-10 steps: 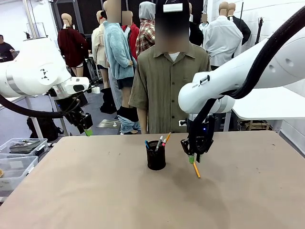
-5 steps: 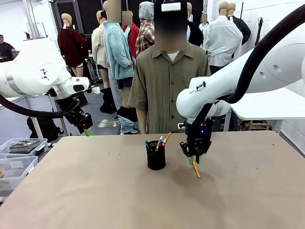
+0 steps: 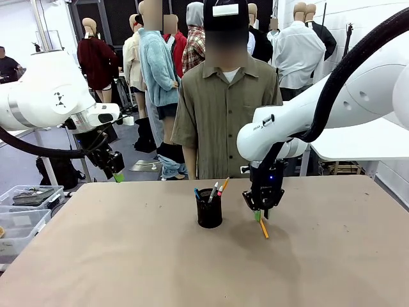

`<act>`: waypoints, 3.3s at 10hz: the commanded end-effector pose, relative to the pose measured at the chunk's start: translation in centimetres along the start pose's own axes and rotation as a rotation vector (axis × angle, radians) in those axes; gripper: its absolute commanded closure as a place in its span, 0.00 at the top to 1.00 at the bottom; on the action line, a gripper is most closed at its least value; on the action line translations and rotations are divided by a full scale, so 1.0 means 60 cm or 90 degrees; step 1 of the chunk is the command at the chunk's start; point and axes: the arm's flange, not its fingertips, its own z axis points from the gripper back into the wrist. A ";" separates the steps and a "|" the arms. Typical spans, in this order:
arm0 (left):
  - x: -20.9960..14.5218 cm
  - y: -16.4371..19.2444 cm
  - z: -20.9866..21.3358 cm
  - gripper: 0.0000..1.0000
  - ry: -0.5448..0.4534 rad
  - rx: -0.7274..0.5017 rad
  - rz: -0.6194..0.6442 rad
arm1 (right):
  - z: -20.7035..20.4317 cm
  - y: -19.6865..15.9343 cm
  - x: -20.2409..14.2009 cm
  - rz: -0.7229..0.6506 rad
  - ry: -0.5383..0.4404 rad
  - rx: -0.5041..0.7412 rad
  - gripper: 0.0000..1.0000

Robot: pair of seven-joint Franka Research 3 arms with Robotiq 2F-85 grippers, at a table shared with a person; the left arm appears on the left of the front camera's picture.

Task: Place the pens into the pen holder.
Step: Pick up a writing instrument from the table and place it into the Pen holder.

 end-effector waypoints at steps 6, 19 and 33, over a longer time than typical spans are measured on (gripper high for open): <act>-0.002 0.001 0.001 0.46 -0.001 0.013 -0.002 | -0.028 0.021 0.022 -0.018 -0.038 -0.085 0.33; -0.002 0.001 0.001 0.46 -0.001 0.013 -0.002 | 0.100 -0.036 -0.083 0.114 -0.268 0.108 0.00; -0.002 0.001 0.001 0.46 -0.001 0.013 -0.002 | 0.238 0.075 -0.127 0.510 -0.649 0.301 0.00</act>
